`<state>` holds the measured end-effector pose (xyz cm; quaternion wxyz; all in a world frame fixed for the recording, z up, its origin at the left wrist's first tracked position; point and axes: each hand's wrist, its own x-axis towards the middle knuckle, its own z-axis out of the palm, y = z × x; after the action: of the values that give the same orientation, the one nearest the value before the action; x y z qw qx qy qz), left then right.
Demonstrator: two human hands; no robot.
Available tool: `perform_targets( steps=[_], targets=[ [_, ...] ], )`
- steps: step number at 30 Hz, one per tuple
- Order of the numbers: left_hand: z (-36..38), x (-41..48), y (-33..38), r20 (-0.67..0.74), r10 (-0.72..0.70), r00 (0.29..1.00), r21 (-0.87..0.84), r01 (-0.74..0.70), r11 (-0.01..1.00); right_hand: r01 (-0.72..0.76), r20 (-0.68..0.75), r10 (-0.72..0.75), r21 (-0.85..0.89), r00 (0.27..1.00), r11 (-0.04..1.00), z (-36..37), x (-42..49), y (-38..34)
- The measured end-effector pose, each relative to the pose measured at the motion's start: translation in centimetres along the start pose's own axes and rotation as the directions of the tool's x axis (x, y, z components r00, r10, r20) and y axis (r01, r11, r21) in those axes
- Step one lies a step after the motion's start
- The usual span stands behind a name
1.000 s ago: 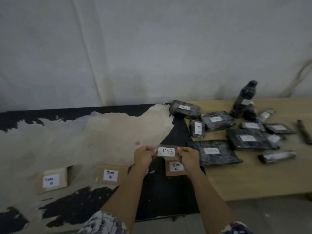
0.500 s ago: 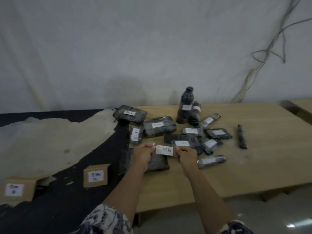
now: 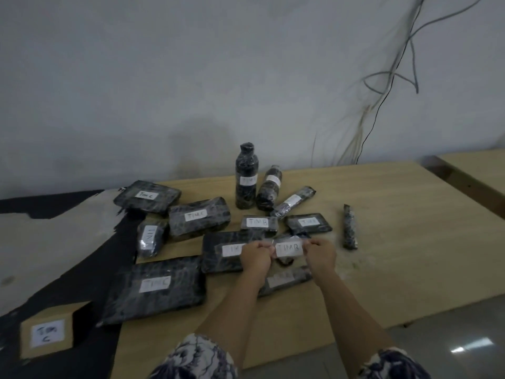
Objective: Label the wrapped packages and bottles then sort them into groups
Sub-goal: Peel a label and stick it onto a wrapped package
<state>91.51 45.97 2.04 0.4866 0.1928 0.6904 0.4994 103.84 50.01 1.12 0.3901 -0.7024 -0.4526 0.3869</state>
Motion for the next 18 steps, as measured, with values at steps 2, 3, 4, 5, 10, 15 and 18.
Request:
perform_targets(
  steps=[2,3,4,5,10,15,18],
  targets=[
    [2.9,0.8,0.3,0.005,-0.006,1.0,0.013,0.006,1.0,0.021,-0.01,-0.022,-0.052,1.0,0.998,-1.1,2.5,-0.1],
    [3.9,1.0,0.6,0.007,-0.017,1.0,0.002,0.017,1.0,0.037,-0.012,-0.038,-0.066,0.999,0.997,-1.5,3.3,-0.2],
    [5.2,1.4,0.8,0.001,-0.027,1.0,-0.002,0.027,1.0,0.048,-0.016,-0.05,-0.085,0.999,0.995,-2.2,4.4,-0.2],
    [6.4,1.7,1.0,-0.008,-0.04,0.999,0.004,0.04,0.999,0.054,-0.028,-0.057,-0.11,0.998,0.992,-2.8,5.6,-0.3],
    [11.0,2.4,1.7,-0.013,-0.042,0.999,0.075,0.043,0.996,0.071,-0.066,-0.096,-0.313,0.993,0.947,-4.6,11.2,0.8],
    [12.7,2.5,1.2,-0.045,-0.065,0.997,0.094,0.069,0.993,0.055,0.034,-0.044,-0.571,0.998,0.819,-4.5,13.3,3.0],
    [13.1,2.8,1.3,-0.08,-0.059,0.995,0.115,0.068,0.991,0.094,0.105,-0.036,-0.625,0.994,0.775,-4.9,12.5,2.3]
  ],
)
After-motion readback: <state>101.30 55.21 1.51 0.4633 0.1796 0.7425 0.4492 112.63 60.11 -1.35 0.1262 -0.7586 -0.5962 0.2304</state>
